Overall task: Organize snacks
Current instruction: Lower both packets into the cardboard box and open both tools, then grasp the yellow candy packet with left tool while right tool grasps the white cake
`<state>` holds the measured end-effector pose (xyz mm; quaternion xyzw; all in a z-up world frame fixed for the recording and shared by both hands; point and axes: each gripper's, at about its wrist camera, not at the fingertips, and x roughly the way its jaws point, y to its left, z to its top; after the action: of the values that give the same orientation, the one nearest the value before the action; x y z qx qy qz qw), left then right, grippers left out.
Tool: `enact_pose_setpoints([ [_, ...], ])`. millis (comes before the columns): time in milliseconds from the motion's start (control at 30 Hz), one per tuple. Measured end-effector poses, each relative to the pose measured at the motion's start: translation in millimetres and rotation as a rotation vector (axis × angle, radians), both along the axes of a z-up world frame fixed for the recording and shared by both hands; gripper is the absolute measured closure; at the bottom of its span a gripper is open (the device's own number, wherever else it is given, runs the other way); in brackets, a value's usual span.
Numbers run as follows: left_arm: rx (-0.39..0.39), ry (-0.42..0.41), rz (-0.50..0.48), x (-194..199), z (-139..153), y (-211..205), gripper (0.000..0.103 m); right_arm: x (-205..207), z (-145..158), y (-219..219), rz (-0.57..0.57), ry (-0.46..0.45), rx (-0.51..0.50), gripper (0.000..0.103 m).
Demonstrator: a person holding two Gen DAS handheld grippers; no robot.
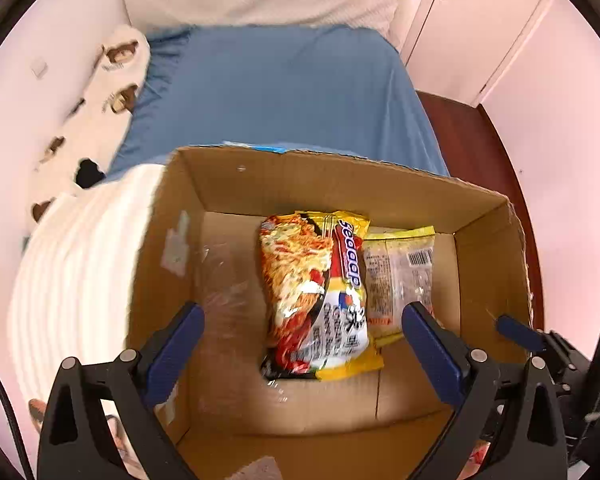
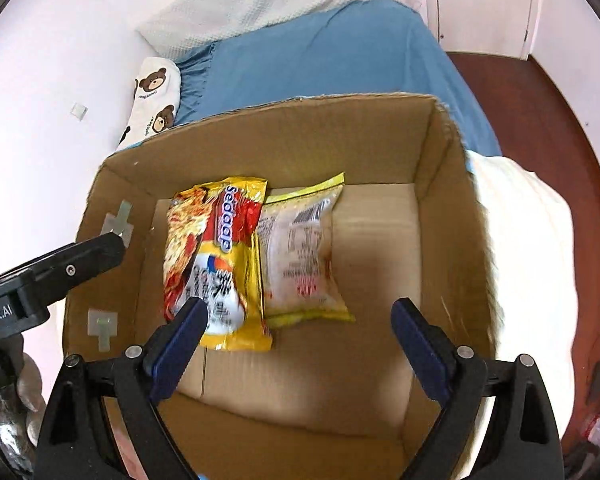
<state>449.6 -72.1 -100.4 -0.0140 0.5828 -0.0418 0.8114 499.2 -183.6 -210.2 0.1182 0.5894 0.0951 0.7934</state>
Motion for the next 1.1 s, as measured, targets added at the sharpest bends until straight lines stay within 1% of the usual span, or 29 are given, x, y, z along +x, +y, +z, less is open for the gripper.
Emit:
enact_pose_setpoints([
  [133, 0.016, -0.061, 0.004, -32, 19, 3, 0.002, -31, 22, -2, -0.001, -0.044, -0.02, 0.008],
  [400, 0.019, -0.122, 0.016, -87, 40, 14, 0.002, -84, 60, -2, -0.014, -0.128, -0.034, 0.008],
  [600, 0.016, -0.15, 0.018, -122, 52, 19, 0.002, -121, 81, 1, -0.028, -0.167, -0.023, 0.008],
  [733, 0.007, -0.139, 0.015, -149, 50, 22, 0.002, -149, 83, -1, -0.042, -0.151, -0.005, 0.008],
  [833, 0.024, -0.118, 0.021, -171, 38, 27, 0.002, -171, 72, -5, -0.049, -0.111, 0.013, 0.008],
  [967, 0.057, -0.014, 0.035, -199, -3, 34, 0.002, -202, 40, -11, -0.046, -0.026, -0.006, 0.008],
  [1033, 0.036, 0.054, 0.06, -211, -28, 40, 0.002, -218, 17, -15, -0.042, 0.022, -0.022, 0.008],
  [1100, -0.011, 0.154, 0.111, -220, -60, 48, 0.002, -237, -8, -21, -0.056, 0.084, -0.029, 0.008],
])
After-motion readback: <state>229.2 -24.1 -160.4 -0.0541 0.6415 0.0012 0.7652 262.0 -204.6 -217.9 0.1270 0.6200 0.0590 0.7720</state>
